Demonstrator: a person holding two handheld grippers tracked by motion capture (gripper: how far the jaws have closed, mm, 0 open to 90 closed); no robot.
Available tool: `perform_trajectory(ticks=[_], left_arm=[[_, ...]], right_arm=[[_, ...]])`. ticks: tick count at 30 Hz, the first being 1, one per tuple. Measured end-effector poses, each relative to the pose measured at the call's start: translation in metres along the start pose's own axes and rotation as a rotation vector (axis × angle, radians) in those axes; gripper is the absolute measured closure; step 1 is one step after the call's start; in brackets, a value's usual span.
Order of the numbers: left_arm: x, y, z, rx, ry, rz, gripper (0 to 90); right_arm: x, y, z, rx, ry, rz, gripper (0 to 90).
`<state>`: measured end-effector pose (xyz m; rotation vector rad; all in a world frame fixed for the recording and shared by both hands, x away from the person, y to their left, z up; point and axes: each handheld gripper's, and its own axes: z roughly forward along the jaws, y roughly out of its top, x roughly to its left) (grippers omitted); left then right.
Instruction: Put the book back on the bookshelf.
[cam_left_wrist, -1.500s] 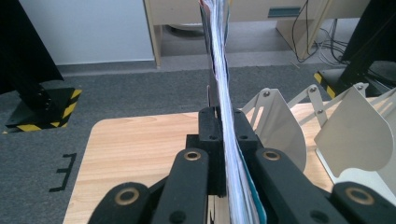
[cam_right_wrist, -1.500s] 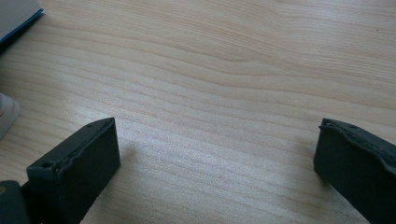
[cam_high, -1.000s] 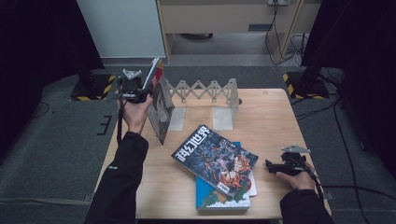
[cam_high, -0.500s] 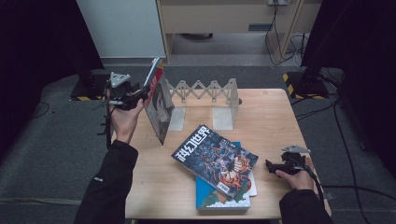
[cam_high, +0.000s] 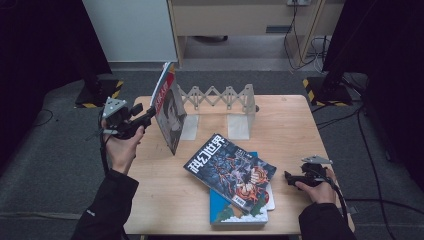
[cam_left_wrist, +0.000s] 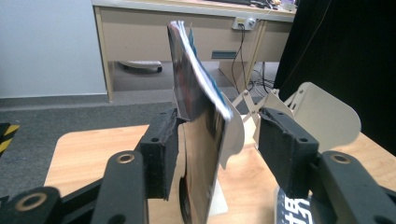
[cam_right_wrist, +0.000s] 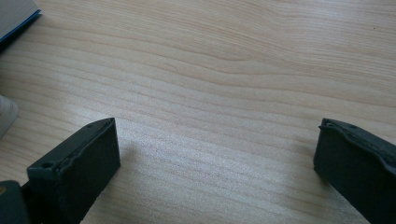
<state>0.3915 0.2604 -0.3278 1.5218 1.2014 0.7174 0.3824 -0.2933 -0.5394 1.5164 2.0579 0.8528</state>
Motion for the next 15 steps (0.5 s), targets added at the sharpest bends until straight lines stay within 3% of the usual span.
perform_trajectory(ticks=[7,8,12,15], left_arm=[[-0.006,-0.037,-0.005,0.033,-0.044,-0.005,40.2],[-0.007,-0.042,-0.004,0.040,-0.048,-0.006,38.4],[-0.009,-0.069,0.000,0.068,-0.073,-0.003,33.9],[-0.009,-0.079,0.001,0.077,-0.076,0.001,34.0]], right_arm=[[0.001,-0.001,-0.001,-0.008,-0.009,-0.003,2.7],[0.001,0.000,-0.002,-0.006,-0.010,-0.001,7.2],[0.000,0.001,-0.005,0.006,-0.008,0.000,11.6],[0.001,0.002,-0.006,0.012,-0.009,0.004,13.7]])
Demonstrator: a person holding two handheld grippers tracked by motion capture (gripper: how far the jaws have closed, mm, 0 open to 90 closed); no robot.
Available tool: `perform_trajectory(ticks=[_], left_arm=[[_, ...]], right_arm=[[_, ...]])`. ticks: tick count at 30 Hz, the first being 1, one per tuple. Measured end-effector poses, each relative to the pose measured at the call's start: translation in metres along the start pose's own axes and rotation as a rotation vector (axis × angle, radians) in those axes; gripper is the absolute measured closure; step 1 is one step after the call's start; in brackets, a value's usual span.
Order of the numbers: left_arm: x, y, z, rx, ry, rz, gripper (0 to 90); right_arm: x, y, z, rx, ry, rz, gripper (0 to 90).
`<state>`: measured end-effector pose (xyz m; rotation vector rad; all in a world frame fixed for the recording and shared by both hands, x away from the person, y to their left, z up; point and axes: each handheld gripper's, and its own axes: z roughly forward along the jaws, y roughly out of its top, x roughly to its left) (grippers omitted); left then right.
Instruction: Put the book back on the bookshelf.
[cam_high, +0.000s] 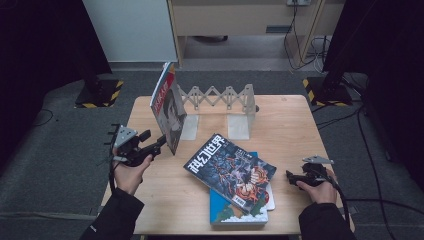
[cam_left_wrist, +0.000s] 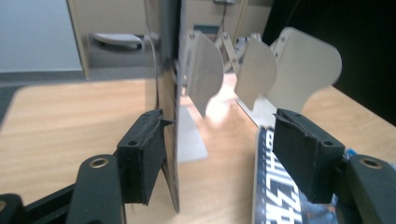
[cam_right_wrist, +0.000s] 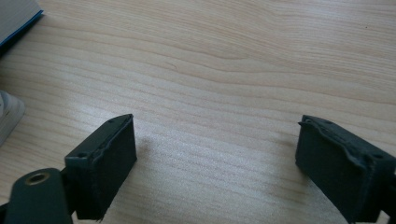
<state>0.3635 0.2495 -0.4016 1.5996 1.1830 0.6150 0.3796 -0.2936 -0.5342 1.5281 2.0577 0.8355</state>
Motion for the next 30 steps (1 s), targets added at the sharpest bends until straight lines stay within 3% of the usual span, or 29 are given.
perform_trajectory(ticks=[2,6,8,10,12,14,21,30], left_arm=[[0.000,-0.014,0.004,0.020,-0.022,0.005,34.8],[-0.001,-0.026,0.008,0.045,-0.033,0.017,33.8],[-0.001,-0.033,0.011,0.080,-0.062,-0.012,33.4],[-0.001,-0.038,0.015,0.112,-0.074,-0.038,27.2],[-0.002,-0.042,0.018,0.117,-0.104,-0.048,26.6],[-0.006,-0.046,0.021,0.125,-0.110,-0.030,26.5],[-0.016,-0.066,0.035,0.167,-0.138,0.019,24.4],[-0.021,-0.075,0.048,0.204,-0.184,-0.008,24.3]], right_arm=[[0.001,0.001,-0.002,0.014,0.002,-0.007,17.2],[0.002,0.003,-0.006,0.019,-0.011,-0.020,19.8],[0.003,0.005,-0.009,0.005,-0.013,-0.019,20.9],[0.004,0.007,-0.013,-0.004,-0.018,-0.005,21.0],[0.005,0.008,-0.016,-0.017,-0.026,0.004,21.0],[0.006,0.010,-0.020,-0.034,-0.021,0.012,22.6],[0.014,0.024,-0.040,-0.141,0.020,0.034,26.2],[0.032,0.037,-0.050,-0.189,0.094,0.008,26.0]])
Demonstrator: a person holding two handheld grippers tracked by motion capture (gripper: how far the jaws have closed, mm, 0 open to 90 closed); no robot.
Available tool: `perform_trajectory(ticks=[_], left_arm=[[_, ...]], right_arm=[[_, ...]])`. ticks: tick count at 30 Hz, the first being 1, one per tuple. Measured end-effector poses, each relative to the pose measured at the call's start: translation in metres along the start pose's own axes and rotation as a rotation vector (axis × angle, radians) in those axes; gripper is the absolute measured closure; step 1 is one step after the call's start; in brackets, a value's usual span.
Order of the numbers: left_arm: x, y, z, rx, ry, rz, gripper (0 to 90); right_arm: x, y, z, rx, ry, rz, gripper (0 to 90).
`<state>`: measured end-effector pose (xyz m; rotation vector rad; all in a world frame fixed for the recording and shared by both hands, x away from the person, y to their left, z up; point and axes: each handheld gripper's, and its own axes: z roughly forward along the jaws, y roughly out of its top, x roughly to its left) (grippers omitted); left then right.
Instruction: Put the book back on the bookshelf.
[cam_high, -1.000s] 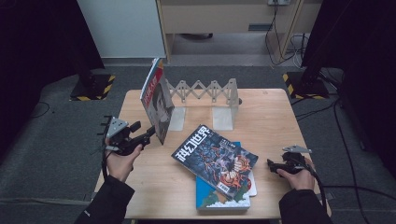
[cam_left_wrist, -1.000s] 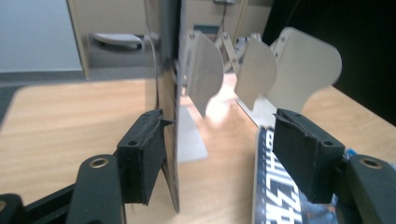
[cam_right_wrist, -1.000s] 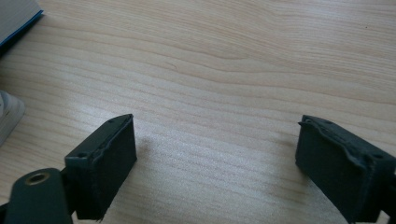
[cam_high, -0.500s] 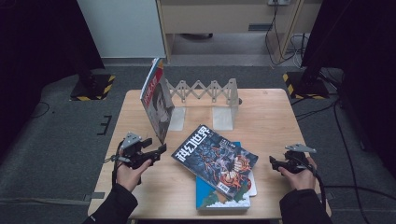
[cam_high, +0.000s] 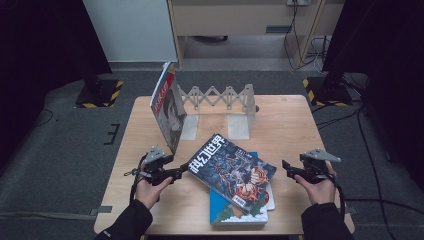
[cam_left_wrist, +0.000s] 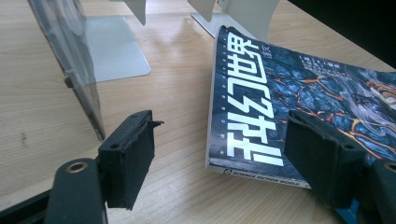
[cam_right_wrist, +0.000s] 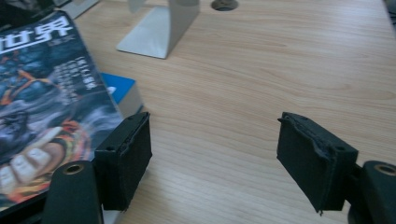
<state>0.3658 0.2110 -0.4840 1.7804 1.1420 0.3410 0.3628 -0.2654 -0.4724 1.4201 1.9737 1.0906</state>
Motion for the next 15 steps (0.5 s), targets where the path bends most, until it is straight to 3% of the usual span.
perform_trajectory(ticks=[9,15], left_arm=[[0.009,-0.005,0.018,0.052,-0.015,-0.064,24.2],[0.009,-0.006,0.026,0.073,-0.041,-0.058,23.6]], right_arm=[[0.018,0.006,0.005,0.003,0.054,-0.022,25.6],[0.028,0.007,0.010,0.012,0.083,-0.035,24.3]])
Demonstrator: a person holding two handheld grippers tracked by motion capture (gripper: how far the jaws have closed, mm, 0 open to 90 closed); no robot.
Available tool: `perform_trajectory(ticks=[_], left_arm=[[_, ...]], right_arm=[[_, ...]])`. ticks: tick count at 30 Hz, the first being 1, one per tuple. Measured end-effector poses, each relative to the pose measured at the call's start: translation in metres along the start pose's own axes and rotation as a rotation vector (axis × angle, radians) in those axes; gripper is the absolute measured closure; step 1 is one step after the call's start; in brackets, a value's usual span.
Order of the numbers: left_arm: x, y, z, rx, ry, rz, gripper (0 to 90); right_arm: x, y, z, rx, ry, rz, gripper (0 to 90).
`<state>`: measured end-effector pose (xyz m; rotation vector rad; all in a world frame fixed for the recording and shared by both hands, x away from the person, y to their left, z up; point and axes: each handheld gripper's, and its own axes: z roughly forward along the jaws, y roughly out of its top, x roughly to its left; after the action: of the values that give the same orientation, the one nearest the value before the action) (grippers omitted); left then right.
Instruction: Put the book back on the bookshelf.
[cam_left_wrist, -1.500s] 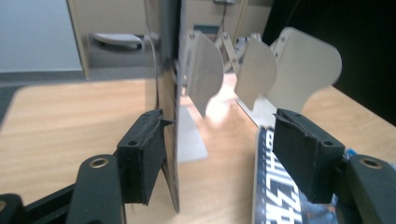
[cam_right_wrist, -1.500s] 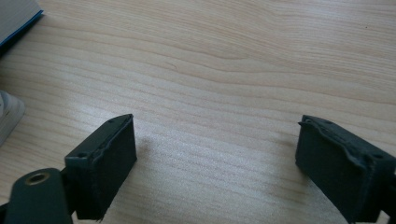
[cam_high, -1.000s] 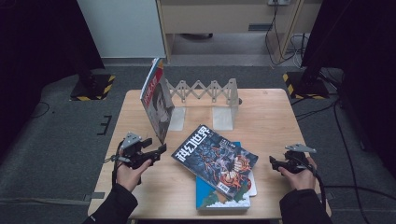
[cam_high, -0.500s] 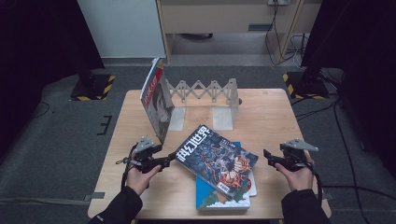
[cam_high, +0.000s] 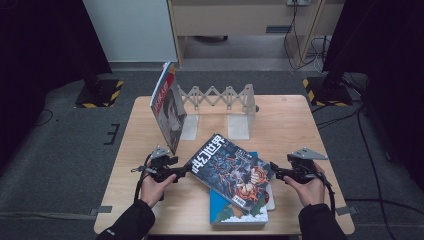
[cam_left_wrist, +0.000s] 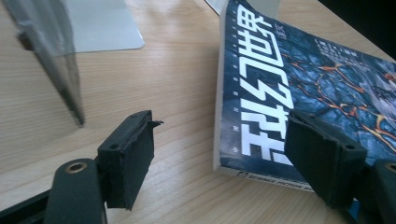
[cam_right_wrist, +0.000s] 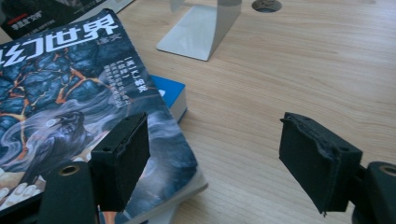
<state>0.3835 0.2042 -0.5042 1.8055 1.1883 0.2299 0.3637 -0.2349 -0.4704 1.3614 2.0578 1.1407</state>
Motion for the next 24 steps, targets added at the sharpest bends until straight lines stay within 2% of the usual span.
perform_trajectory(ticks=[7,8,11,12,14,18,24], left_arm=[[-0.005,-0.001,0.014,0.037,-0.031,0.007,23.3],[-0.007,0.000,0.016,0.043,-0.049,0.012,23.3],[-0.009,0.000,0.016,0.048,-0.063,0.017,27.2],[-0.011,-0.001,0.015,0.057,-0.083,0.007,29.1],[-0.013,-0.001,0.015,0.060,-0.085,0.015,32.3],[-0.014,-0.001,0.014,0.060,-0.080,0.012,32.4],[-0.019,-0.007,0.005,0.087,-0.090,-0.007,32.6]], right_arm=[[0.013,0.001,0.010,0.026,0.028,-0.021,24.2],[0.017,0.000,0.012,0.033,0.036,-0.028,24.1],[0.019,-0.001,0.014,0.044,0.044,-0.035,24.1],[0.020,-0.002,0.015,0.048,0.045,-0.036,24.1],[0.021,-0.004,0.016,0.057,0.047,-0.035,24.1],[0.021,-0.006,0.018,0.071,0.050,-0.036,24.1],[0.020,-0.009,0.020,0.088,0.055,-0.042,23.7]])
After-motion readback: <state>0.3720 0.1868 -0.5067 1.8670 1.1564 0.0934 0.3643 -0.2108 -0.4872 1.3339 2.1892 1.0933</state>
